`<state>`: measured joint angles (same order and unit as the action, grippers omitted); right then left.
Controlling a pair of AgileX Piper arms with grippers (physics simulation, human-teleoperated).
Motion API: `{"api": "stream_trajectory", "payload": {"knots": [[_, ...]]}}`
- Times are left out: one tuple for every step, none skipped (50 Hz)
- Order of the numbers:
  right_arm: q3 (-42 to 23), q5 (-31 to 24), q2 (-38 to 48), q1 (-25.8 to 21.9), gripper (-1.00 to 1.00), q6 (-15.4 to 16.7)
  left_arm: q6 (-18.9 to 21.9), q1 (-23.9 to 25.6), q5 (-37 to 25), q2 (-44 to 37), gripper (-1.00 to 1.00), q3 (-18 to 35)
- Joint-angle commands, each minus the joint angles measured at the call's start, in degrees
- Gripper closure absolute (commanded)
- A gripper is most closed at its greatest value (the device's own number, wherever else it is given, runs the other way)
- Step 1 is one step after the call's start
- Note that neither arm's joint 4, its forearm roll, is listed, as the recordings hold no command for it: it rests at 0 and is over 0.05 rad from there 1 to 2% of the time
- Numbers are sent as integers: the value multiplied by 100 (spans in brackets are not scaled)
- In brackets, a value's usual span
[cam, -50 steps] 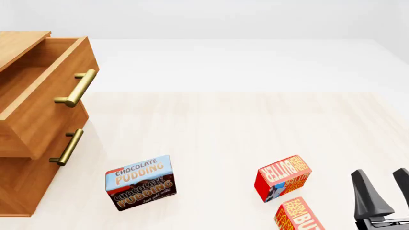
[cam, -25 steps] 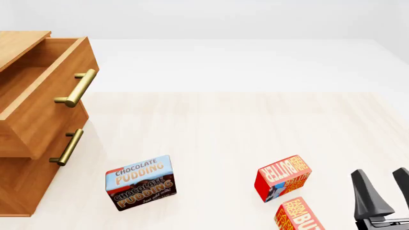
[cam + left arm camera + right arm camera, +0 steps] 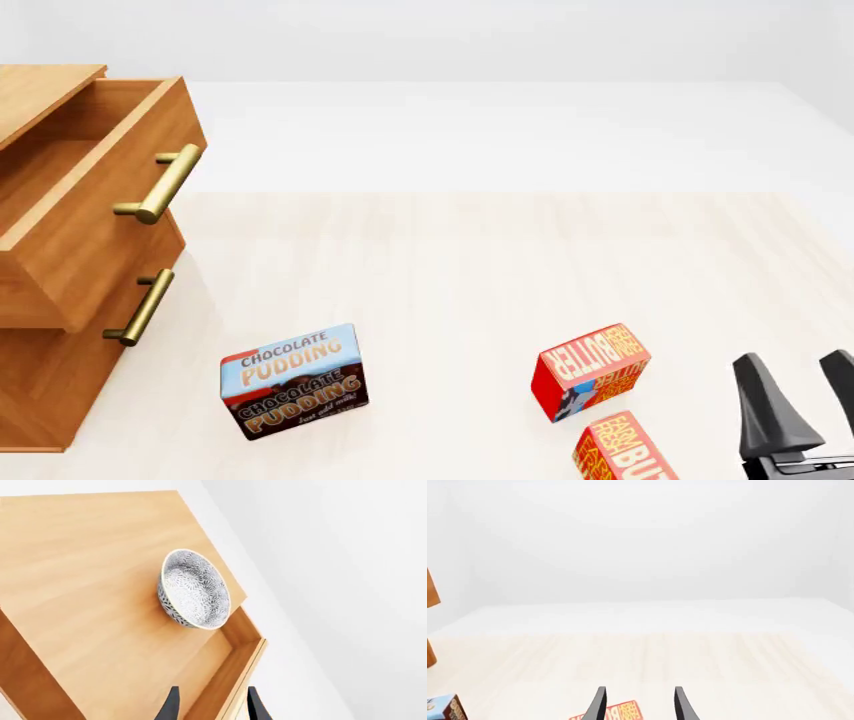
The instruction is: Put the bowl in the top drawer of the cabinet.
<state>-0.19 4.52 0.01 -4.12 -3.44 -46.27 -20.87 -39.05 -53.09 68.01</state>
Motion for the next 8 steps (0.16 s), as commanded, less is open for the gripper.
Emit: {"api": "stream_trajectory", "payload": {"knots": [[0,2,0,5,-100,-4,13,373,-66,268,-100,-184],[0,11,0,-1,-100,-8,5,444,-70,292,-100,-188],[0,11,0,-1,-100,-8,5,444,-70,292,-100,-189],[0,13,0,-2,-100,-9,20,469,-80,300,-100,-176],[0,15,0,-1,-100,-9,0,485,-89,307,-100,-181],[1,21,0,0,-100,-13,-13,561,-110,352,-100,-200],[1,24,0,1,-100,-14,0,642,-116,399,-100,-219],[1,26,0,-1,-100,-16,-8,666,-129,425,-100,-255]]}}
